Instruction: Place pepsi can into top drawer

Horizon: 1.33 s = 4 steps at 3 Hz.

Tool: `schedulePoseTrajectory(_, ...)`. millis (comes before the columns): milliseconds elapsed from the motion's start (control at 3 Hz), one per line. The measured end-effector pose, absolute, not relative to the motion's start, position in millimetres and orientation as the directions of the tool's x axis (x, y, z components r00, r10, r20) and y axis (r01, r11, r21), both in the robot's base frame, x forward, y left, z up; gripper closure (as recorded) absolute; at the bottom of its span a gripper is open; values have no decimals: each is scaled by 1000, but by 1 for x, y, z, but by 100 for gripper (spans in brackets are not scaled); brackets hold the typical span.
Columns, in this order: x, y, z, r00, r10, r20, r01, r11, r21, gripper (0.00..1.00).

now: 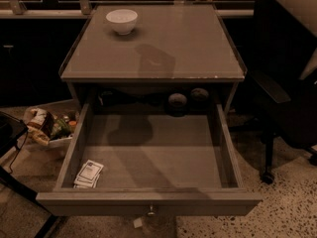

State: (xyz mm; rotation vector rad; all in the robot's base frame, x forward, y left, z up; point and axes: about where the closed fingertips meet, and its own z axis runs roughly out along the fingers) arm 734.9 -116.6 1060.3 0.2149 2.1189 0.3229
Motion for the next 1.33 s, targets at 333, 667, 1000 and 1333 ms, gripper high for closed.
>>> schedulePoseTrajectory(333,655,-126,1070,-524,233,-820,-18,959,284,100)
schedulePoseTrajectory(667,587,-129,1013,-621,141,-771,-76,968,238,100)
schedulePoseTrajectory(1000,528,-113,937,-728,29,-685,-157,966,208,100)
schedulePoseTrajectory(1333,484,-92,862,-793,-19,-609,-192,956,221,100)
